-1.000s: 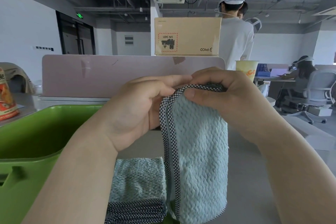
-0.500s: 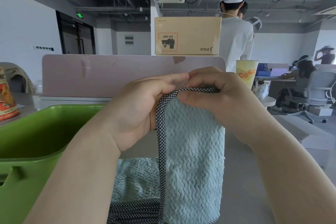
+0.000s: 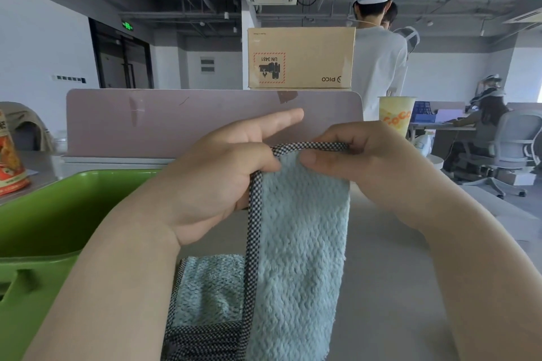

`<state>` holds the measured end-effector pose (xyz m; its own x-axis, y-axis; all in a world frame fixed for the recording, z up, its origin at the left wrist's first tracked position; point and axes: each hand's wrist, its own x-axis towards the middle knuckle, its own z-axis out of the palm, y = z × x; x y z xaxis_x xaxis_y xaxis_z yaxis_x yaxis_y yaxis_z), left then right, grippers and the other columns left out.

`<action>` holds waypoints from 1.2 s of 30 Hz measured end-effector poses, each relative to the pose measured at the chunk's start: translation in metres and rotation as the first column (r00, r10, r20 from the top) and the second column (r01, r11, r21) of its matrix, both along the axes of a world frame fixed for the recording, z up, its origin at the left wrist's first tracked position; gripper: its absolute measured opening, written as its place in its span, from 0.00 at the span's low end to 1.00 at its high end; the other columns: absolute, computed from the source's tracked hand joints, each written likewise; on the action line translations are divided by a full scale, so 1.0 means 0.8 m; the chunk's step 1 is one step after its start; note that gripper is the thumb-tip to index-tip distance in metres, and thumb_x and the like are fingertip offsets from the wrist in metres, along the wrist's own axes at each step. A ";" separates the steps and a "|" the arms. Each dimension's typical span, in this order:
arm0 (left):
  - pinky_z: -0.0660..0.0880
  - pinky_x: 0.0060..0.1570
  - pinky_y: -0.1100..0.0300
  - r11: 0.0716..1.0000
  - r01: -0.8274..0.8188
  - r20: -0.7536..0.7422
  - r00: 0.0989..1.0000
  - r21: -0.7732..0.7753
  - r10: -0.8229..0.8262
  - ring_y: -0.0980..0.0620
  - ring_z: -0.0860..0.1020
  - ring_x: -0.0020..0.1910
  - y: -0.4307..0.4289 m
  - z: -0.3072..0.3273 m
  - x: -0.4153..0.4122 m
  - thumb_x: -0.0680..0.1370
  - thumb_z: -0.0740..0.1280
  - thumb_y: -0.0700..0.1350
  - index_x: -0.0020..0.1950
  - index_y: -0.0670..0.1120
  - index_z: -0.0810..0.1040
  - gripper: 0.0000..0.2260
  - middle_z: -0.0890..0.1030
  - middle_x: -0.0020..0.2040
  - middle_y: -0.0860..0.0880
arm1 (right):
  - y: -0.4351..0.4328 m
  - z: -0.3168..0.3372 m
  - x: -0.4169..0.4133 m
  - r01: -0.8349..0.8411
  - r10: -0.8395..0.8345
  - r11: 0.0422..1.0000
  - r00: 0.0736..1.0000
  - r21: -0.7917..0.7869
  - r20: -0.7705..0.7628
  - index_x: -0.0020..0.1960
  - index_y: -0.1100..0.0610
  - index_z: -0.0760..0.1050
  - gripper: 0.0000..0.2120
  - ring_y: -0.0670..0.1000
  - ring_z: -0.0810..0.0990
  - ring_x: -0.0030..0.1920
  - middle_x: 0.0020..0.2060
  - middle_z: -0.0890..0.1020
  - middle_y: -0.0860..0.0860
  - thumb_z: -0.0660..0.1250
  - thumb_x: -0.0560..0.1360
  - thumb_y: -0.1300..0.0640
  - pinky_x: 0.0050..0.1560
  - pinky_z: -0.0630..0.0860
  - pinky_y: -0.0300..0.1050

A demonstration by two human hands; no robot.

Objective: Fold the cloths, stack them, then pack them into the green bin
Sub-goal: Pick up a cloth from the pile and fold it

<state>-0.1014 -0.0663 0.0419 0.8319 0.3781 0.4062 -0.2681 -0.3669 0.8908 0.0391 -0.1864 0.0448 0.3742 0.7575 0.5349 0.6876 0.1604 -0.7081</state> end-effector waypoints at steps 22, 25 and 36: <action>0.75 0.50 0.55 0.916 -0.309 -0.041 0.943 0.254 0.330 0.58 0.82 0.47 0.021 -0.003 0.000 0.81 0.59 0.42 0.47 0.54 0.83 0.14 0.85 0.45 0.58 | 0.004 -0.005 0.020 -0.019 0.058 0.983 0.976 0.182 -0.210 0.50 0.65 0.80 0.10 0.64 0.81 0.50 0.48 0.82 0.67 0.69 0.74 0.58 0.57 0.78 0.61; 0.72 0.39 0.63 0.914 -0.336 -0.037 0.935 0.228 0.353 0.63 0.81 0.42 0.022 -0.001 -0.001 0.80 0.63 0.40 0.48 0.56 0.82 0.12 0.85 0.43 0.60 | 0.004 -0.007 0.021 -0.026 0.051 0.988 0.984 0.150 -0.170 0.38 0.56 0.83 0.09 0.51 0.82 0.39 0.35 0.83 0.55 0.68 0.75 0.61 0.53 0.80 0.56; 0.75 0.54 0.59 0.925 -0.275 -0.094 0.947 0.262 0.308 0.60 0.82 0.47 0.018 0.003 -0.010 0.71 0.73 0.38 0.48 0.55 0.82 0.12 0.85 0.44 0.59 | 0.006 -0.003 0.008 -0.008 0.034 0.985 0.988 0.170 -0.151 0.34 0.54 0.82 0.10 0.46 0.80 0.35 0.29 0.82 0.48 0.70 0.73 0.60 0.47 0.80 0.52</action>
<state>-0.1097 -0.0519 0.0444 0.7513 0.5159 0.4115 -0.0037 -0.6202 0.7844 0.0456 -0.1819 0.0425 0.4463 0.6704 0.5927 0.5683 0.2993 -0.7664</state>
